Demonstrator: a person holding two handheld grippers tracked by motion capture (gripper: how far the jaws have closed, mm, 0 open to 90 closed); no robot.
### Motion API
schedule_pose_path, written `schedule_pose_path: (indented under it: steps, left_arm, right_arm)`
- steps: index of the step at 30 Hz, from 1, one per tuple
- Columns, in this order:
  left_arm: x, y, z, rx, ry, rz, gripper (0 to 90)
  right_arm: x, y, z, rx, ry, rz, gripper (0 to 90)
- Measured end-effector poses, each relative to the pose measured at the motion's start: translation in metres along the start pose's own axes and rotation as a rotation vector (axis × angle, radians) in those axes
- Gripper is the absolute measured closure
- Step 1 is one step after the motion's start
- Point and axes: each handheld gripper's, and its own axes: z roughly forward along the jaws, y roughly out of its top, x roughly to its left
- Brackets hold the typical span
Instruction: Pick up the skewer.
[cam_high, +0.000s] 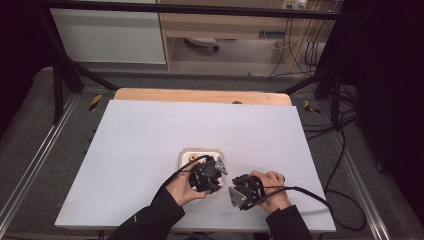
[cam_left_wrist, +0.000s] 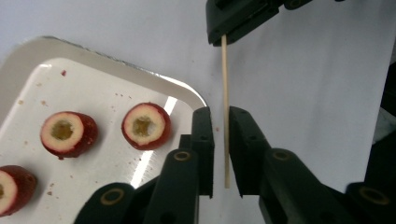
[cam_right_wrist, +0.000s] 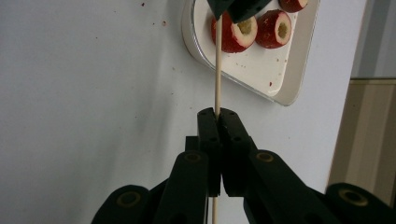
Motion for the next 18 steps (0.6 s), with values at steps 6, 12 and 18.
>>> schedule_pose_path:
  steps: [6, 12, 18]
  left_arm:
    - [-0.0011, 0.004, 0.0069, 0.044, 0.002, -0.009, 85.6]
    - [-0.0043, 0.0073, 0.0104, 0.062, 0.014, -0.005, 87.7]
    - [-0.0079, 0.0071, 0.0102, 0.052, 0.038, 0.009, 88.6]
  right_arm:
    - [-0.0025, 0.0062, 0.0014, 0.02, -0.007, -0.048, 88.6]
    - [-0.0011, 0.0076, 0.0009, 0.04, -0.009, -0.076, 88.5]
    - [-0.0003, 0.0071, -0.0019, 0.04, -0.017, -0.042, 84.9]
